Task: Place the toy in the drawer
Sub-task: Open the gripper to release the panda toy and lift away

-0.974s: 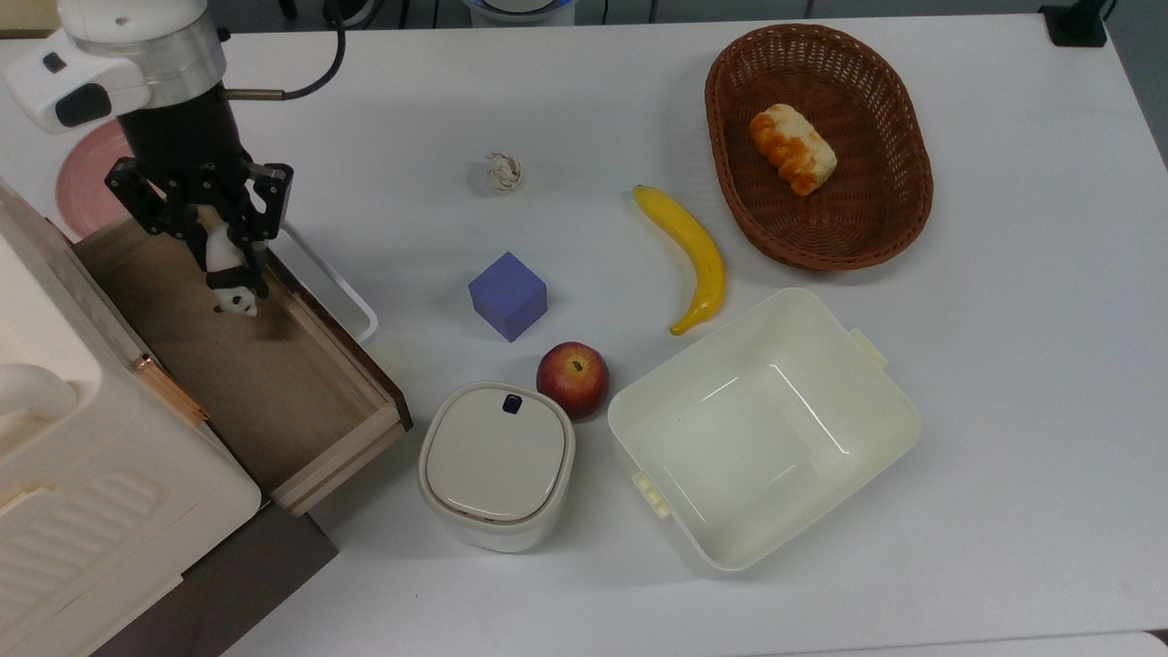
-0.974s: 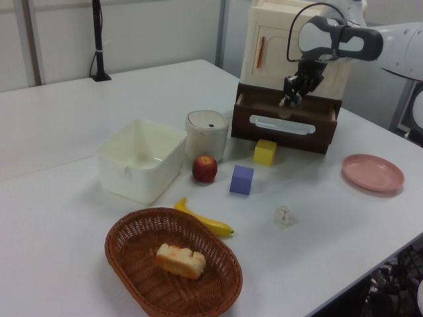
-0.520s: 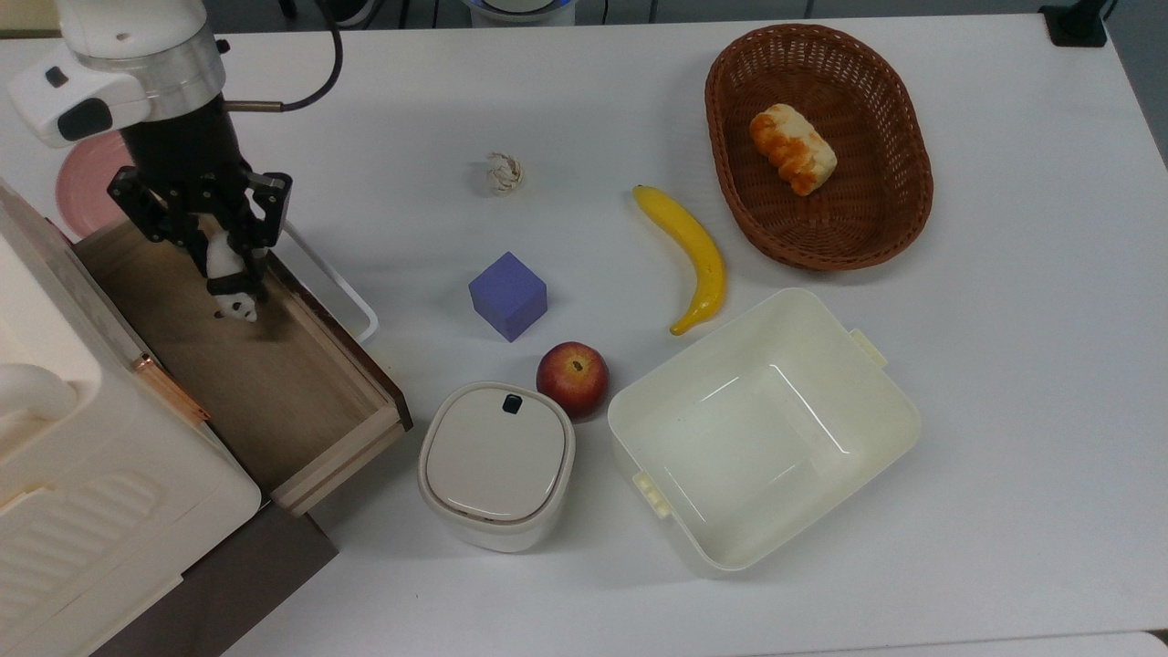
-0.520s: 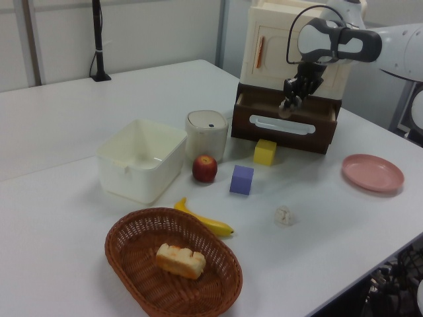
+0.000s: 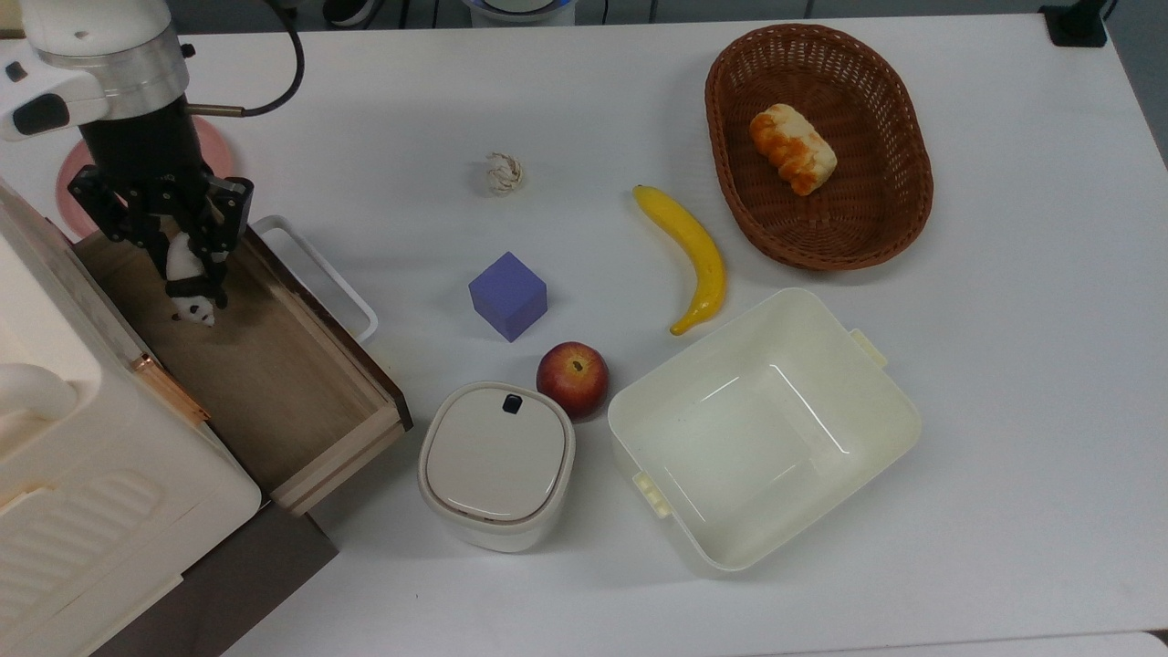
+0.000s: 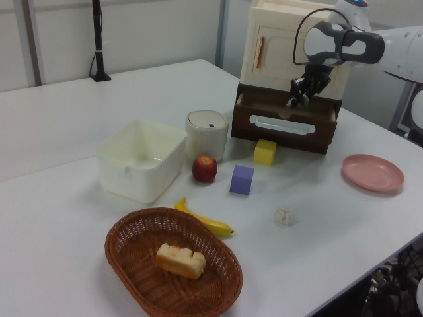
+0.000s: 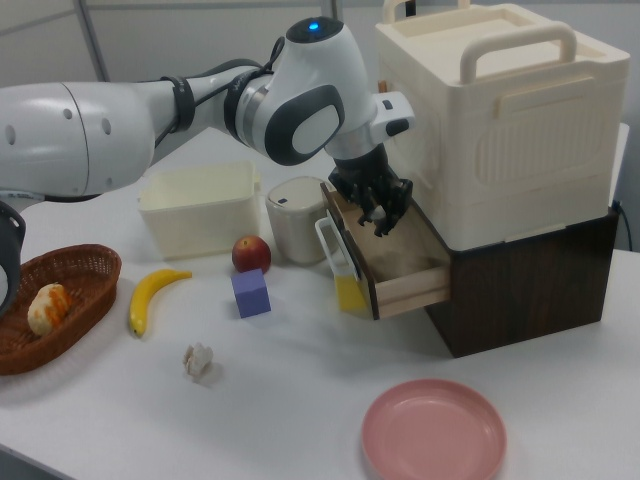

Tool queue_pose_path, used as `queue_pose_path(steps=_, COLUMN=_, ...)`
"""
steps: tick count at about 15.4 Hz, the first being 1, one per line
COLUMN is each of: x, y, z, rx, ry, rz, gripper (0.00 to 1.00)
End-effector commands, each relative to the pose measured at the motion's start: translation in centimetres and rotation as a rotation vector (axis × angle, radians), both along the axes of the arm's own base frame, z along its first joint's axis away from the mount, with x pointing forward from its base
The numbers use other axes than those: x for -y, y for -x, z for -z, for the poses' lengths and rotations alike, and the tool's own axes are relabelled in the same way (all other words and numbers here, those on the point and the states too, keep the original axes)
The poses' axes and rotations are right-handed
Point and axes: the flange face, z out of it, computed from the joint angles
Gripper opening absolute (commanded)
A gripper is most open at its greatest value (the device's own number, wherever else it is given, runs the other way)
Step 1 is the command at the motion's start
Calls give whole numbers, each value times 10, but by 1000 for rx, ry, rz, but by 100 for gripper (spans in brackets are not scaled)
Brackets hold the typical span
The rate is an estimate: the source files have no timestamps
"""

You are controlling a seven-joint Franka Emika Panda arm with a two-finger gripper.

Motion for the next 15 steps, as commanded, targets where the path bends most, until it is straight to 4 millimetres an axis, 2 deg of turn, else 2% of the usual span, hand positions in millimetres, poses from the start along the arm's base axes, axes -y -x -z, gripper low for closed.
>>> queue_pose_path(steps=1, x=14, y=3, z=-2, rx=51, ry=14, rz=4, gripper=21)
queue_pose_path(steps=2, x=14, y=3, z=-2, rx=61, ry=20, rz=3, gripper=45)
queue_pose_path(steps=4, x=13, y=2, z=-2, rx=59, ry=29, rz=-5, gripper=82)
queue_pose_path(steps=5, x=11, y=2, z=-2, rx=59, ry=31, rz=-9, gripper=87)
queue_pose_path(steps=8, x=10, y=2, z=-1, rx=53, ry=36, rz=-11, gripper=89)
queue_pose_path(steps=10, x=1, y=3, z=9, rx=29, ry=28, rz=-23, gripper=100)
queue_pose_path(steps=12, x=-22, y=2, z=1, rx=21, ry=21, rz=-47, gripper=100)
queue_pose_path(steps=15, x=-72, y=15, z=-25, rx=-87, ry=-56, rz=-21, gripper=100)
